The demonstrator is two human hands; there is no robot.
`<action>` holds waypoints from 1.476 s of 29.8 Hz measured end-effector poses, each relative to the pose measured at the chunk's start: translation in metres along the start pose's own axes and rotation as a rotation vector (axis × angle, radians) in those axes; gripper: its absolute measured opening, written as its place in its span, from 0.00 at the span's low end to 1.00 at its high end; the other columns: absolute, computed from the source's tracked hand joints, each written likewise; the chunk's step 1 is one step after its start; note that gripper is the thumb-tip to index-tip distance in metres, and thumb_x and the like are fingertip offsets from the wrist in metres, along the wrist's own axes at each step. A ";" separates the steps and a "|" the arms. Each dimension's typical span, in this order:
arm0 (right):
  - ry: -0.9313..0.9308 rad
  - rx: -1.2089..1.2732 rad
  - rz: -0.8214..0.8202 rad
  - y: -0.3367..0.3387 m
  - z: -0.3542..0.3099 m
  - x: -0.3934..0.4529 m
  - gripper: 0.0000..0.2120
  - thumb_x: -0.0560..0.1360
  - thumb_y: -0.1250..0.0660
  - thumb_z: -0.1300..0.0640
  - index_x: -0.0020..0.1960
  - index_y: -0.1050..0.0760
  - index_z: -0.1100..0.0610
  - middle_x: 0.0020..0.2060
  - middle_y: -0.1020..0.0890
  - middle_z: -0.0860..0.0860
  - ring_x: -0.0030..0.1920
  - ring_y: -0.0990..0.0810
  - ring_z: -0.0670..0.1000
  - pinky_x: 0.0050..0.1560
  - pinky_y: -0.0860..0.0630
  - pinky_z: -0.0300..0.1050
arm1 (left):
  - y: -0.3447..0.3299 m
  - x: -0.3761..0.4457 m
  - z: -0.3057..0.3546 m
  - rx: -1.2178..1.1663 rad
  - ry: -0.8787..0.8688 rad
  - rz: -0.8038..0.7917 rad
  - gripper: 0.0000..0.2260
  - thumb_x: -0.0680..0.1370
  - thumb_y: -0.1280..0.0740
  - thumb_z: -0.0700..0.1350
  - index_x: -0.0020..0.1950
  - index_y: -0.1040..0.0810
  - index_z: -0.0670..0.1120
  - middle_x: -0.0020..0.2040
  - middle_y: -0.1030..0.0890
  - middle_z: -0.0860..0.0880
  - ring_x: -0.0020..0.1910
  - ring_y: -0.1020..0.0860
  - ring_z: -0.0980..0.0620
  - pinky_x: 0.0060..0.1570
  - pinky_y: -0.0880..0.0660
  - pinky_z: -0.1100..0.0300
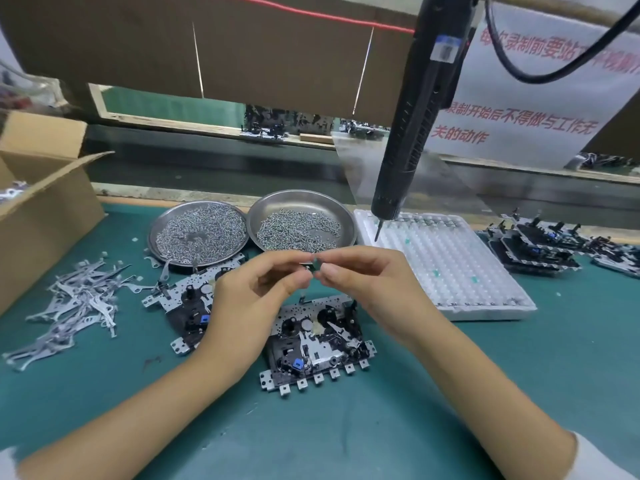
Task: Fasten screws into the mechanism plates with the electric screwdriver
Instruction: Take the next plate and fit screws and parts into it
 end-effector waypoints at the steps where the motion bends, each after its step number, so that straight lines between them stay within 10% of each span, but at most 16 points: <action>1: 0.006 -0.008 0.007 -0.001 0.002 -0.002 0.10 0.66 0.27 0.60 0.48 0.17 0.56 0.42 0.14 0.56 0.45 0.15 0.52 0.47 0.22 0.38 | 0.000 0.000 0.000 0.010 -0.006 0.002 0.12 0.72 0.29 0.36 0.47 0.18 0.53 0.42 0.16 0.53 0.42 0.18 0.57 0.43 0.25 0.71; 44: 0.309 -0.330 -0.013 -0.001 -0.015 -0.022 0.10 0.70 0.27 0.68 0.46 0.16 0.55 0.41 0.15 0.52 0.41 0.17 0.50 0.44 0.20 0.39 | -0.016 -0.004 0.010 0.297 -0.222 -0.175 0.13 0.70 0.30 0.48 0.54 0.22 0.55 0.43 0.21 0.54 0.44 0.22 0.57 0.46 0.26 0.66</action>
Point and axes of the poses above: each hand's wrist, its own x-axis towards the middle knuckle, its own y-axis out of the back of the hand, z = x × y, the point moved 10 cm from there along x, towards the middle knuckle
